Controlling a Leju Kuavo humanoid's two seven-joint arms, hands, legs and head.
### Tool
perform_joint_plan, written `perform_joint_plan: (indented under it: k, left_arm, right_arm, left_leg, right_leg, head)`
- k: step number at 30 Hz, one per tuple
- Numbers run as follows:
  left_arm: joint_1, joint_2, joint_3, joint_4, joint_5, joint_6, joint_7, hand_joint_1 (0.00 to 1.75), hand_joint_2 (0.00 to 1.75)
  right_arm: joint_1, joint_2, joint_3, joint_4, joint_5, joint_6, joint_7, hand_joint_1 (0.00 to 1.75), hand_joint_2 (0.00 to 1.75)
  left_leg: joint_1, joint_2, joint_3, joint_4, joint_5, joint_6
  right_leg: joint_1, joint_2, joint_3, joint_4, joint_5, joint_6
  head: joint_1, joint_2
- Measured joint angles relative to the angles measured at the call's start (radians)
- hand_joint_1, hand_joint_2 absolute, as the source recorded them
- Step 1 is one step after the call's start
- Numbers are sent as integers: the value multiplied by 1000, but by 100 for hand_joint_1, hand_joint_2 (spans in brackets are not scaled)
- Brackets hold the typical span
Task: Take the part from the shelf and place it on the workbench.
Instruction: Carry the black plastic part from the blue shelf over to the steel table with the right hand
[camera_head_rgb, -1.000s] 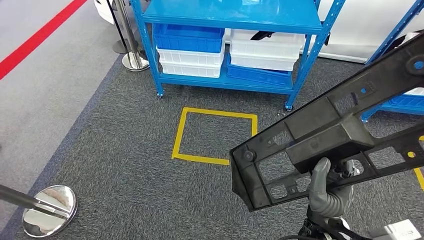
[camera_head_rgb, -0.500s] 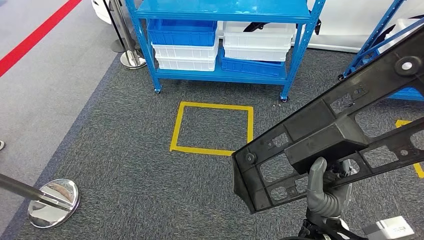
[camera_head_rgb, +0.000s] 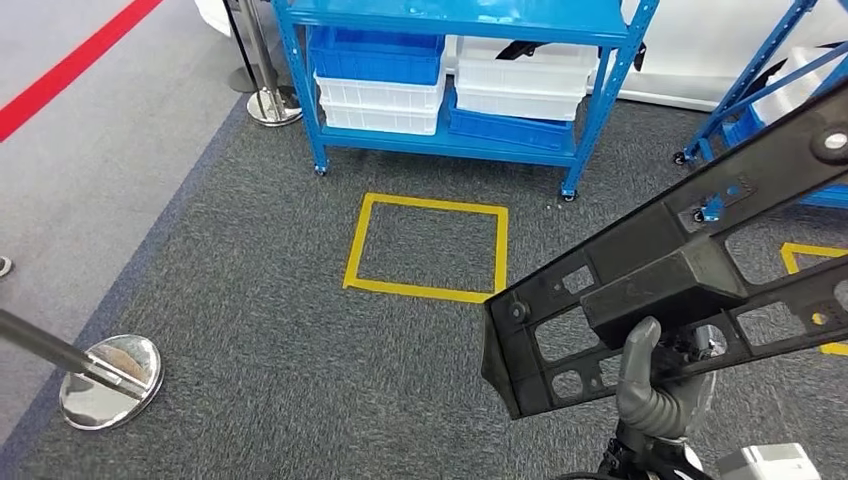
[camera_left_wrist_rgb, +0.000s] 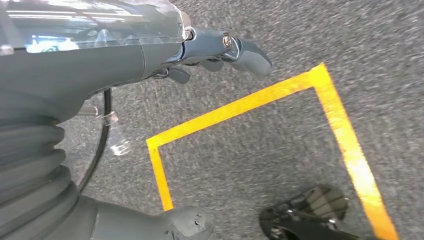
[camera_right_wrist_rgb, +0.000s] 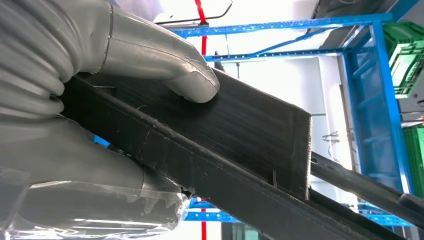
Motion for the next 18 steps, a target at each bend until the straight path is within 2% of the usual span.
perform_joint_plan:
  k: [1, 2, 3, 4, 5, 6, 8, 9, 12, 14, 16, 17, 18]
  left_arm:
    - [0, 0, -2, 0, 0, 0, 0, 0, 175]
    - [0, 0, -4, 0, 0, 0, 0, 0, 175]
    - [0, 0, -6, 0, 0, 0, 1, 0, 175]
    - [0, 0, -8, 0, 0, 0, 2, 0, 175]
    - [0, -1, -9, 0, 0, 0, 3, 0, 175]
    - [1, -1, -10, 0, 0, 1, 5, 0, 175]
    - [1, -1, -13, 0, 0, 2, 9, 0, 175]
    - [2, -1, -14, 0, 0, 3, 10, 0, 175]
    - [1, -1, -15, 0, 0, 4, 13, 0, 175]
    - [0, -1, -15, 0, 1, 5, 15, 0, 175]
    - [0, -1, -16, 1, 1, 7, 18, 0, 175]
    - [0, -1, -17, 1, 1, 8, 19, 0, 175]
    - [1, -1, -18, 1, 1, 8, 20, 0, 175]
  right_arm:
    - [2, 1, -5, 3, 4, -8, 2, 175, 175]
    - [4, 3, -11, 6, 8, -16, 5, 175, 175]
    - [6, 4, -17, 10, 13, -21, 7, 175, 175]
    - [8, 5, -22, 14, 17, -25, 8, 175, 175]
    - [9, 6, -27, 17, 20, -29, 9, 175, 175]
    - [10, 8, -31, 20, 22, -32, 10, 175, 175]
    - [11, 15, -36, 25, 23, -39, 8, 175, 175]
    - [14, 19, -40, 27, 22, -39, 7, 175, 175]
    - [24, 28, -52, 33, 19, -39, 6, 175, 175]
    - [27, 34, -57, 36, 21, -37, 5, 175, 175]
    - [28, 39, -58, 38, 24, -36, 5, 175, 175]
    - [29, 41, -59, 40, 25, -35, 5, 175, 175]
    - [30, 42, -60, 42, 26, -35, 5, 175, 175]
  left_leg:
    - [-1, 0, -7, 2, 4, 3]
    - [-2, 1, -14, 4, 7, 3]
    - [-2, 4, -19, 8, 8, 3]
    - [-3, 7, -24, 13, 9, 2]
    - [-3, 12, -28, 19, 8, 1]
    - [-3, 17, -31, 26, 6, -2]
    - [-9, 26, -35, 40, -1, -12]
    - [-12, 32, -36, 43, -3, -18]
    - [-13, 50, -39, 51, -12, -32]
    - [-8, 30, -61, 107, -56, -43]
    - [-5, 6, -113, 229, -125, -50]
    - [-4, 1, -139, 291, -150, -51]
    - [-4, -1, -154, 327, -157, -50]
  right_leg:
    - [-2, 1, -28, 67, -36, 3]
    - [-3, 1, -48, 121, -57, 6]
    - [-5, 0, -54, 145, -60, 8]
    - [-6, -1, -40, 130, -43, 8]
    - [-7, -6, -10, 81, -14, 8]
    - [-7, -22, 30, 11, 14, 7]
    - [-2, -51, 83, -93, 44, -4]
    - [1, -57, 90, -112, 45, -10]
    - [1, -29, 82, -117, 54, -30]
    - [-3, -11, 77, -121, 62, -43]
    - [-3, 6, 70, -120, 67, -50]
    - [-2, 17, 66, -119, 70, -52]
    - [0, 27, 63, -118, 71, -52]
  head:
    - [2, 0]
    - [2, 0]
    - [2, 0]
    - [2, 0]
    - [2, 0]
    - [2, 0]
    - [2, 0]
    - [1, 0]
    - [0, 0]
    - [-3, 0]
    - [-7, 0]
    - [-7, 0]
    - [-7, 0]
